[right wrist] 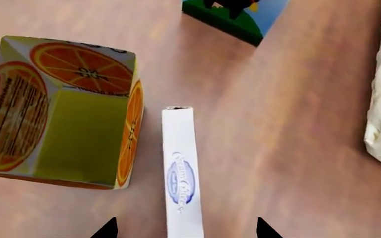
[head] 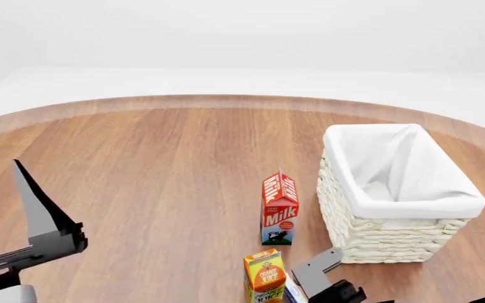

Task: Pick up the cream cheese box and the butter, and put them in the basket.

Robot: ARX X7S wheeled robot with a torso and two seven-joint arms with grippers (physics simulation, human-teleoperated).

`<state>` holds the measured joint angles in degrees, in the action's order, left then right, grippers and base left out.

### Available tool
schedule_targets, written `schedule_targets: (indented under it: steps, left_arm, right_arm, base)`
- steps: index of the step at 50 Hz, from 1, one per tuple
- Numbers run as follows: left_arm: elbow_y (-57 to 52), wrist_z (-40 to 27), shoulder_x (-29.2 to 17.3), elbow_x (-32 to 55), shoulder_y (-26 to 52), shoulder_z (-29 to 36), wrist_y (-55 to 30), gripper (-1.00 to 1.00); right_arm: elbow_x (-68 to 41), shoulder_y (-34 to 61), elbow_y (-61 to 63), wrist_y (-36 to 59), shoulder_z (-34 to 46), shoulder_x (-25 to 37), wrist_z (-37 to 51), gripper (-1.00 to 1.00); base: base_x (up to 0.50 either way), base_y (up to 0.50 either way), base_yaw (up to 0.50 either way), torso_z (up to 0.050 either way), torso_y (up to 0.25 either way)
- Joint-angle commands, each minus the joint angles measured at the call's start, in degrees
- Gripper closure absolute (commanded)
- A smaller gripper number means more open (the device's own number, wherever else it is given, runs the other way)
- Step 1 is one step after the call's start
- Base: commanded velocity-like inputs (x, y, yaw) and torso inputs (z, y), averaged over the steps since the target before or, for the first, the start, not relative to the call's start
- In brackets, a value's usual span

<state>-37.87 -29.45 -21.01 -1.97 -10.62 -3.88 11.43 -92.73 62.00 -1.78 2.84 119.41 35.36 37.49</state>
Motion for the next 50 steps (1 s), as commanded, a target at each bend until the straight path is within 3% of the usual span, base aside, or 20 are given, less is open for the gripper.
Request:
schedule_targets:
  steps: [1, 13, 14, 38, 43, 50]
  left_arm:
    - [0.5, -0.1, -0.1, 0.1, 0.1, 0.2, 0.2, -1.0]
    - [0.6, -0.3, -0.2, 0.1, 0.0, 0.3, 0.2, -1.0]
    - [0.6, -0.4, -0.2, 0.1, 0.0, 0.3, 0.2, -1.0]
    - [0.8, -0.5, -0.5, 0.0, 0.0, 1.0, 0.1, -1.0]
    - [0.6, -0.5, -0.5, 0.0, 0.0, 1.0, 0.0, -1.0]
    - [0.7, -0.6, -0.6, -0.2, 0.0, 1.3, 0.2, -1.0]
  right_arm:
    - [0.0, -0.7, -1.2, 0.2, -0.1, -0.8, -0.4, -1.0]
    - [0.1, -1.7, -3.1, 0.3, -0.1, -1.7, -1.1, -1.0]
    - [0.4, -1.7, -3.1, 0.4, 0.0, -1.8, -0.9, 1.0]
    - [4.0, -0.4, -0.8, 0.7, 0.7, -1.1, 2.9, 1.0]
    - [6.3, 2.0, 5.4, -0.5, 0.1, 2.4, 9.3, 1.0]
    - [11.9, 8.0, 23.2, -0.2, 0.2, 10.5, 22.0, 1.0]
  base:
    - [0.0, 0.0, 0.0, 0.0, 0.0]
    - [0.0, 0.0, 0.0, 0.0, 0.0]
    - [0.0, 0.0, 0.0, 0.0, 0.0]
    - [0.0, 0.0, 0.0, 0.0, 0.0]
    - [0.0, 0.0, 0.0, 0.0, 0.0]
    - [0.0, 0.0, 0.0, 0.0, 0.0]
